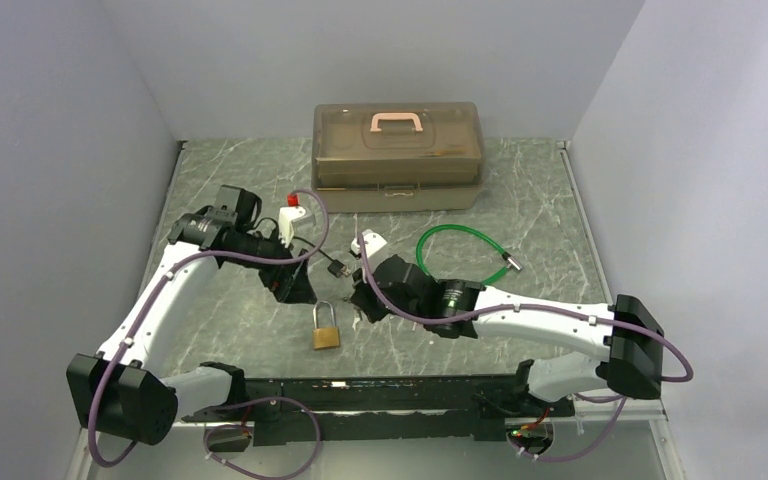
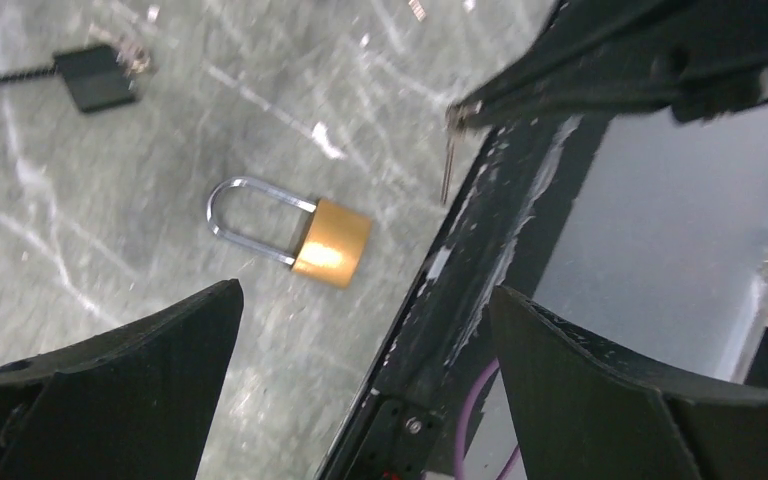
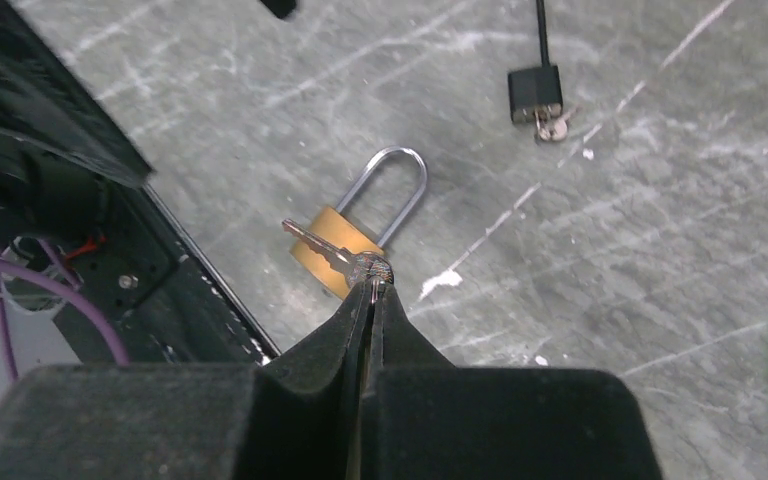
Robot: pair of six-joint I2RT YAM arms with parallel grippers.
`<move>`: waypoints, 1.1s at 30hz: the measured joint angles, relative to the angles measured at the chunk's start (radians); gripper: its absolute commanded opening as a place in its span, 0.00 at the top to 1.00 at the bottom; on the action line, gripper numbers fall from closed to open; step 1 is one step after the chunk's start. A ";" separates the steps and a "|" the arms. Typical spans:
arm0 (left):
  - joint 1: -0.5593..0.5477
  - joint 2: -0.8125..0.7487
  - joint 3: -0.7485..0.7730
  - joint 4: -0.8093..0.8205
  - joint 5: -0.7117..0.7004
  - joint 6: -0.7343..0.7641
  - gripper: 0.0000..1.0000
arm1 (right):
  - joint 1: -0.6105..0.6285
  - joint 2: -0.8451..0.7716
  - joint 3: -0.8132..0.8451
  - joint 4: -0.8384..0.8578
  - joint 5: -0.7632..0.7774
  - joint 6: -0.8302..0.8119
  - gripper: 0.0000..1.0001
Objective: Unlock with the key
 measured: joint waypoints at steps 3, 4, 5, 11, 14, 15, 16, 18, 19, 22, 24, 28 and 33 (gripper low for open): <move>-0.001 0.013 0.032 0.021 0.101 -0.024 0.01 | 0.048 -0.006 0.040 0.001 0.052 -0.004 1.00; -0.001 0.014 0.038 0.034 0.138 -0.031 0.00 | 0.058 -0.008 0.047 0.001 0.064 -0.006 1.00; -0.001 0.015 0.039 0.046 0.171 -0.044 0.01 | 0.071 -0.011 0.054 0.001 0.082 -0.009 1.00; -0.003 0.005 0.028 0.106 0.300 -0.096 0.16 | 0.109 -0.023 0.085 0.002 0.164 -0.027 1.00; -0.006 -0.017 0.006 0.119 0.317 -0.115 0.26 | 0.122 -0.023 0.100 0.002 0.199 -0.038 1.00; -0.008 -0.024 0.002 0.120 0.321 -0.121 0.28 | 0.129 -0.023 0.107 0.003 0.212 -0.042 1.00; -0.010 -0.029 -0.002 0.121 0.323 -0.125 0.28 | 0.135 -0.023 0.113 0.005 0.221 -0.046 1.00; -0.015 -0.037 -0.006 0.121 0.324 -0.128 0.29 | 0.146 -0.023 0.125 0.008 0.242 -0.055 1.00; -0.018 -0.039 -0.006 0.121 0.324 -0.128 0.31 | 0.151 -0.023 0.130 0.010 0.251 -0.059 1.00; -0.023 -0.049 -0.015 0.127 0.325 -0.135 0.58 | 0.164 -0.023 0.141 0.015 0.276 -0.072 1.00; -0.024 -0.059 -0.023 0.128 0.325 -0.148 0.69 | 0.170 -0.023 0.148 0.016 0.292 -0.080 1.00; -0.027 -0.069 -0.023 0.135 0.321 -0.156 0.73 | 0.183 -0.021 0.164 0.016 0.314 -0.097 1.00; -0.027 -0.072 -0.023 0.135 0.322 -0.161 0.97 | 0.196 -0.019 0.177 0.016 0.332 -0.114 1.00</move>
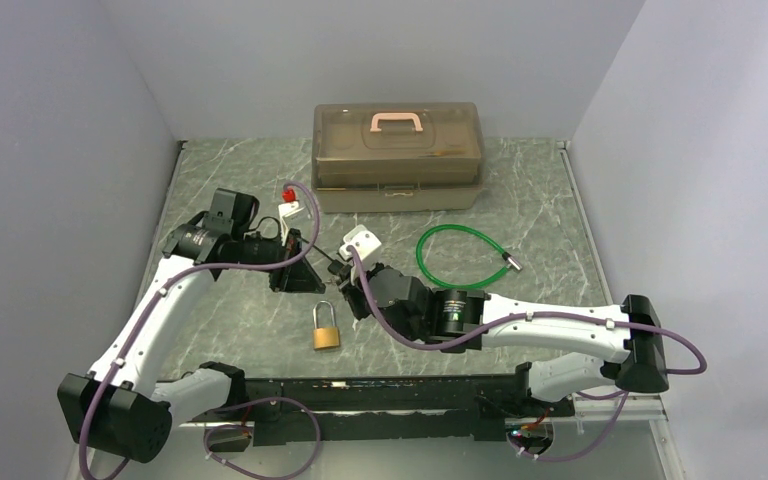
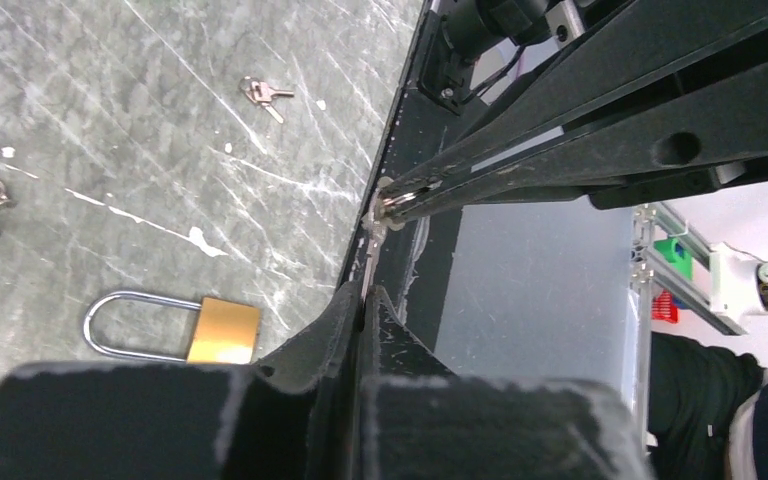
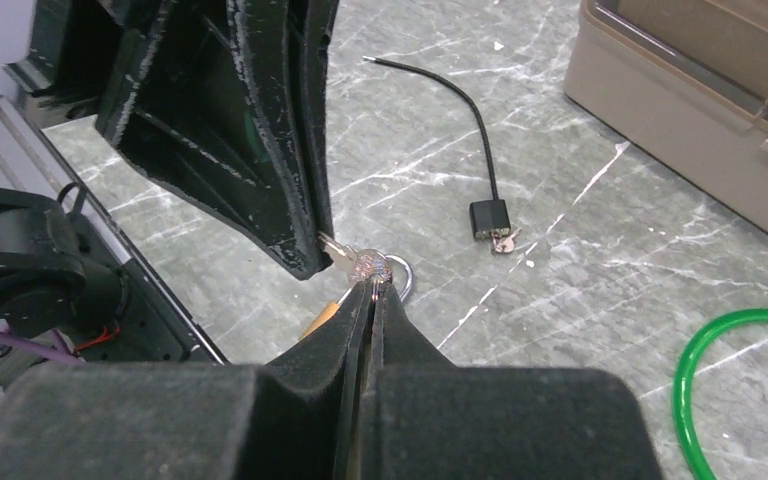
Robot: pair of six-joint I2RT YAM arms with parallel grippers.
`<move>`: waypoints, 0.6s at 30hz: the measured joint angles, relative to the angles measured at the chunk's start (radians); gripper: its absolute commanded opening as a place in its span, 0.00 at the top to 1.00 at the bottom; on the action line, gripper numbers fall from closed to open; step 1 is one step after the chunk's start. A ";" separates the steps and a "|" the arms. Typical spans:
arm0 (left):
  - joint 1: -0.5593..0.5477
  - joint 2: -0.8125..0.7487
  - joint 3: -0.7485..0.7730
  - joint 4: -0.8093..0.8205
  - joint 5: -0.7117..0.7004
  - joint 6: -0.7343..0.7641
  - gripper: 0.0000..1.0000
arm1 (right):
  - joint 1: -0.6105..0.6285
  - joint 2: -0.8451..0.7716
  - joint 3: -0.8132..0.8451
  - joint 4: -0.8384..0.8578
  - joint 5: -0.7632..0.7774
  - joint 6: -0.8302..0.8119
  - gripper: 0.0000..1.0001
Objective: Unlock with the key
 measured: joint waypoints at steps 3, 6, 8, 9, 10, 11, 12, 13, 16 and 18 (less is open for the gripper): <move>-0.005 -0.002 0.002 -0.009 0.011 0.003 1.00 | 0.003 0.004 0.001 -0.001 0.012 -0.011 1.00; -0.005 -0.008 0.003 -0.013 0.014 0.003 1.00 | 0.009 0.005 0.001 -0.001 0.016 -0.020 1.00; -0.006 -0.013 0.004 -0.018 0.014 0.008 1.00 | 0.012 0.005 0.001 -0.001 0.015 -0.023 0.99; -0.006 -0.014 0.006 -0.023 0.014 0.012 1.00 | 0.014 0.005 0.001 0.000 0.013 -0.024 0.95; -0.006 -0.016 0.009 -0.031 0.013 0.019 1.00 | 0.014 0.005 0.001 0.000 0.011 -0.024 0.89; -0.005 -0.016 0.014 -0.041 0.010 0.029 1.00 | 0.015 0.005 0.001 0.000 0.008 -0.024 0.83; -0.006 -0.016 0.020 -0.051 0.009 0.038 1.00 | 0.016 0.003 0.001 0.002 0.002 -0.023 0.80; -0.005 -0.016 0.028 -0.061 0.005 0.054 1.00 | 0.016 0.000 -0.001 0.006 -0.012 -0.019 0.77; -0.006 -0.015 0.074 -0.108 -0.012 0.124 1.00 | 0.023 -0.034 -0.026 0.019 -0.060 -0.019 0.70; -0.006 -0.012 0.119 -0.159 -0.027 0.183 1.00 | 0.023 -0.080 -0.051 0.023 -0.108 -0.019 0.66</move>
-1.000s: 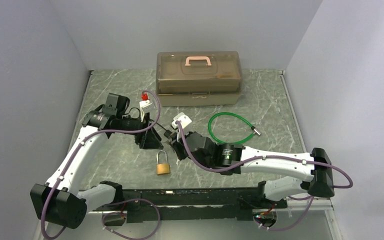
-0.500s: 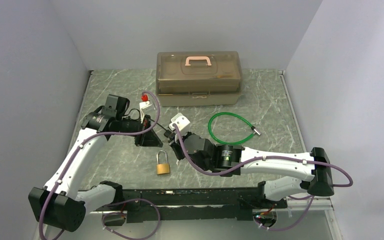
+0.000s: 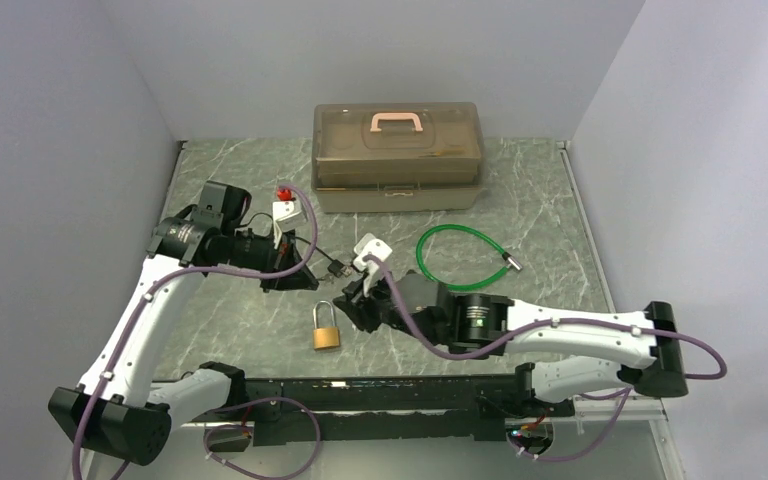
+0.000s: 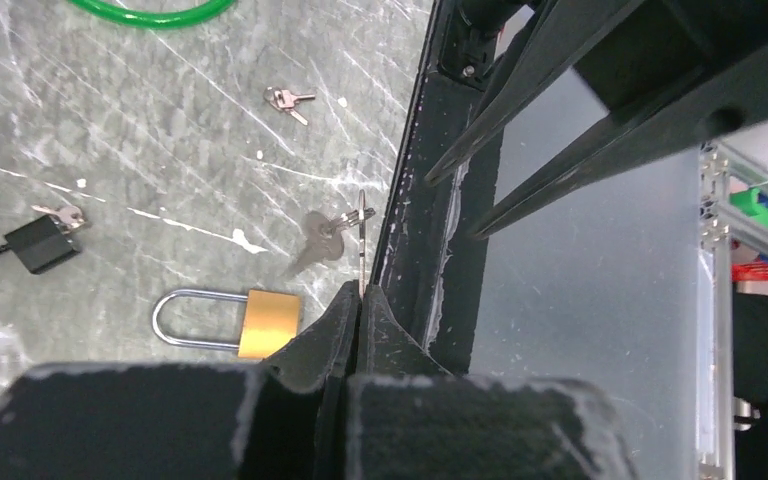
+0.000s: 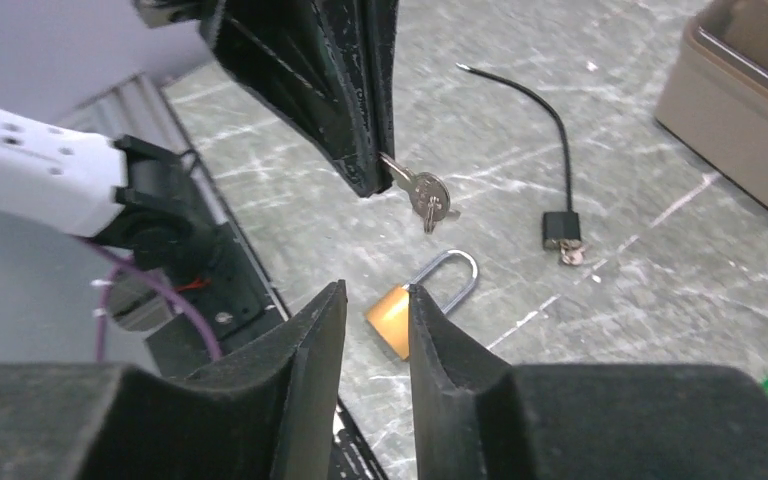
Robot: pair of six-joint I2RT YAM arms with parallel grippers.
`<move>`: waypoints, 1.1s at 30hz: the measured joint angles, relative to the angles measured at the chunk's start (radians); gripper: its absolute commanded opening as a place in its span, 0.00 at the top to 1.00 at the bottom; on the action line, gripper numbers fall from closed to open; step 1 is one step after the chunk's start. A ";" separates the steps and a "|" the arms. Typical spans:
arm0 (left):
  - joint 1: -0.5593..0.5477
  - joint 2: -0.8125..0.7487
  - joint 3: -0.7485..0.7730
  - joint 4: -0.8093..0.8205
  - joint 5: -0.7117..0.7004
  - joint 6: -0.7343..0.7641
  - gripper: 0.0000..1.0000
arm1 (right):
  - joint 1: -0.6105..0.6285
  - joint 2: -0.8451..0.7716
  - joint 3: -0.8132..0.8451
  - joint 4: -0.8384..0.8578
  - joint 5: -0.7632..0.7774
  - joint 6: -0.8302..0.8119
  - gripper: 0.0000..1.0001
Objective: Unlock with the key
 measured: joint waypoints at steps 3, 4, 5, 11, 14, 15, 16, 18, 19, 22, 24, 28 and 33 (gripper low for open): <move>-0.004 -0.003 0.043 -0.051 -0.013 0.064 1.00 | -0.017 -0.071 -0.011 0.000 -0.091 -0.004 0.63; -0.010 -0.008 0.051 -0.064 -0.022 0.079 1.00 | -0.031 -0.095 -0.011 0.000 -0.133 -0.006 0.62; -0.021 -0.014 0.058 -0.078 -0.037 0.093 1.00 | -0.050 -0.116 -0.011 -0.001 -0.175 -0.008 0.62; -0.082 -0.060 0.089 -0.145 -0.097 0.144 1.00 | -0.268 -0.150 0.042 -0.008 -0.514 -0.002 0.61; -0.091 -0.075 0.095 -0.170 -0.119 0.165 1.00 | -0.318 -0.098 0.105 -0.032 -0.650 -0.006 0.61; -0.094 -0.077 0.095 -0.179 -0.123 0.170 1.00 | -0.320 -0.076 0.125 -0.037 -0.688 -0.010 0.61; -0.097 -0.078 0.095 -0.185 -0.127 0.173 1.00 | -0.320 -0.051 0.142 -0.039 -0.729 -0.013 0.61; -0.098 -0.079 0.095 -0.193 -0.132 0.179 1.00 | -0.320 -0.011 0.157 -0.042 -0.798 -0.016 0.62; -0.098 -0.079 0.095 -0.194 -0.133 0.181 1.00 | -0.320 0.007 0.158 -0.045 -0.830 -0.017 0.62; -0.098 -0.079 0.095 -0.198 -0.137 0.188 1.00 | -0.320 0.046 0.158 -0.056 -0.891 -0.017 0.62; -0.098 -0.079 0.097 -0.201 -0.138 0.192 1.00 | -0.320 0.065 0.158 -0.062 -0.918 -0.020 0.63; -0.103 -0.079 0.103 -0.211 -0.138 0.199 1.00 | -0.320 0.087 0.159 -0.068 -0.944 -0.028 0.64; -0.105 -0.079 0.106 -0.216 -0.138 0.211 1.00 | -0.320 0.118 0.170 -0.067 -0.978 -0.037 0.74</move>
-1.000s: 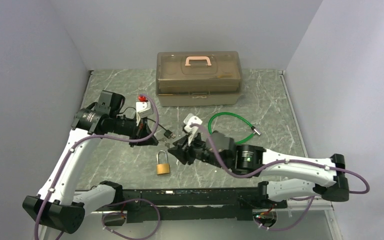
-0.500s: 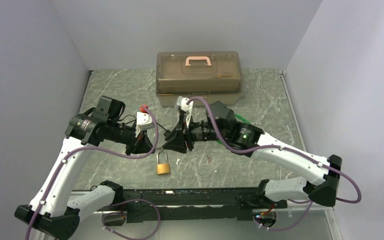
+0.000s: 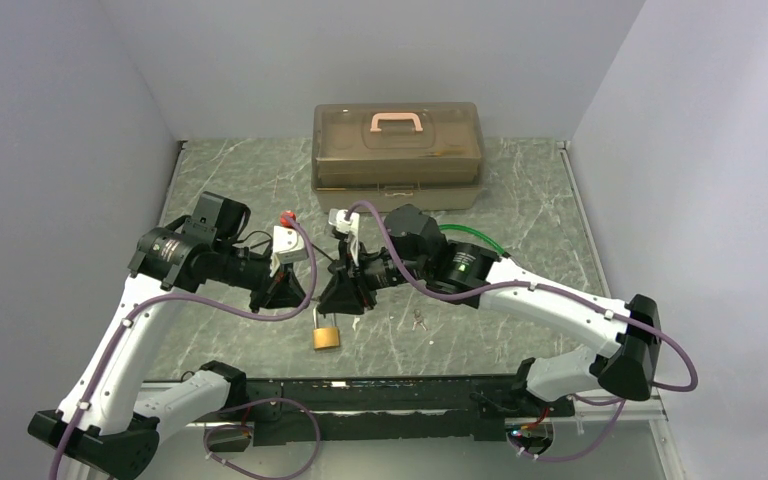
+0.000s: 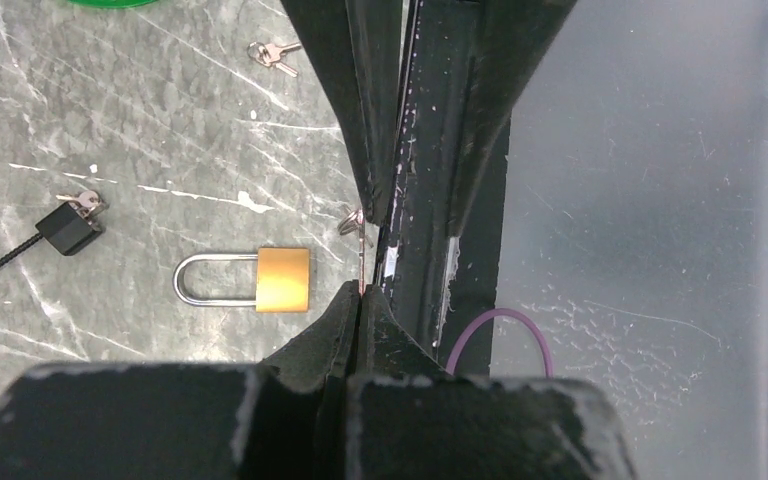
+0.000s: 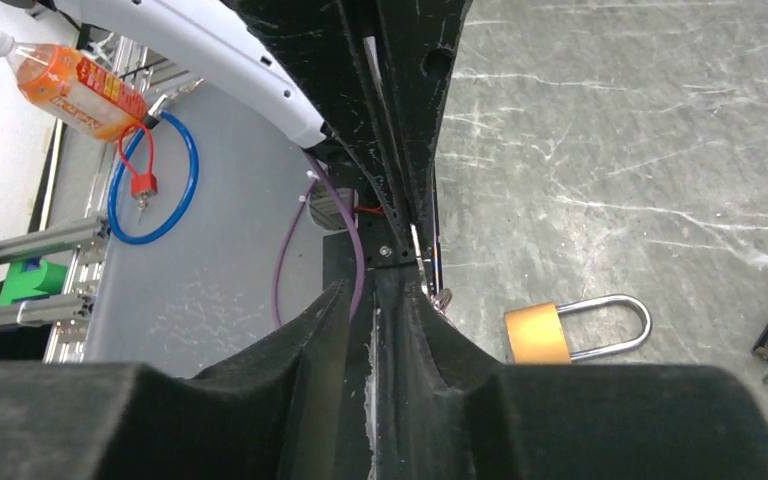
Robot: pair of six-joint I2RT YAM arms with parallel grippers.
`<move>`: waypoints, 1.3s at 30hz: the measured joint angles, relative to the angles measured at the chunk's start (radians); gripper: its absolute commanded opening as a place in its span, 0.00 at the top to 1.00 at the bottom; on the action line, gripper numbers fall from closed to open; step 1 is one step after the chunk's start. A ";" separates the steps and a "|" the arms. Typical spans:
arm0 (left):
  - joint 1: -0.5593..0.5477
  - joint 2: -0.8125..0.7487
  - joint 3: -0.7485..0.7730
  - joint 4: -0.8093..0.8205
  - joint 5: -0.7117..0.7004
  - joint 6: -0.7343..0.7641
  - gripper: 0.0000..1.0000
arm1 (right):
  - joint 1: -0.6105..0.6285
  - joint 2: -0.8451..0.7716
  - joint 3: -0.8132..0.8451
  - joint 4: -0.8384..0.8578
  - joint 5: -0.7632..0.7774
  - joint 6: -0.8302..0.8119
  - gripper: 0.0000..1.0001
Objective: Unlock with the key
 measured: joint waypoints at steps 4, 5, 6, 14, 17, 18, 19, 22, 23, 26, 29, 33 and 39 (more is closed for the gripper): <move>-0.002 0.000 0.001 -0.005 0.000 0.009 1.00 | 0.000 0.027 0.002 0.007 -0.016 -0.003 0.85; -0.002 0.000 0.001 -0.006 0.001 0.011 1.00 | 0.000 0.032 0.002 0.008 -0.020 -0.004 0.88; -0.003 0.000 0.001 -0.007 0.002 0.011 1.00 | 0.000 0.035 0.002 0.008 -0.025 -0.004 0.92; -0.004 -0.001 0.001 -0.020 0.008 0.014 1.00 | 0.000 0.037 0.000 0.052 -0.034 -0.002 1.00; -0.004 -0.001 0.001 -0.020 0.008 0.014 1.00 | 0.000 0.034 -0.008 0.075 -0.034 0.002 1.00; -0.004 -0.001 0.001 -0.020 0.008 0.013 1.00 | 0.000 0.031 -0.012 0.081 -0.034 0.003 1.00; -0.004 -0.001 0.001 -0.019 0.008 0.012 1.00 | 0.000 0.028 -0.017 0.085 -0.035 0.005 1.00; -0.004 -0.001 0.001 -0.018 0.008 0.011 1.00 | 0.000 0.013 -0.044 0.108 -0.037 0.012 1.00; -0.004 -0.001 0.002 -0.018 0.008 0.011 1.00 | 0.000 0.005 -0.059 0.117 -0.038 0.015 1.00; -0.004 -0.001 0.009 -0.018 0.008 0.011 1.00 | 0.000 -0.019 -0.100 0.145 -0.043 0.026 1.00; -0.003 -0.001 0.025 -0.019 0.013 0.011 1.00 | 0.000 -0.024 -0.114 0.164 -0.049 0.038 0.92; -0.002 -0.001 0.035 -0.020 0.025 0.011 1.00 | 0.000 -0.024 -0.117 0.191 -0.051 0.059 0.84; 0.003 -0.001 0.037 -0.019 0.022 0.013 1.00 | 0.003 -0.025 -0.117 0.209 -0.031 0.080 0.54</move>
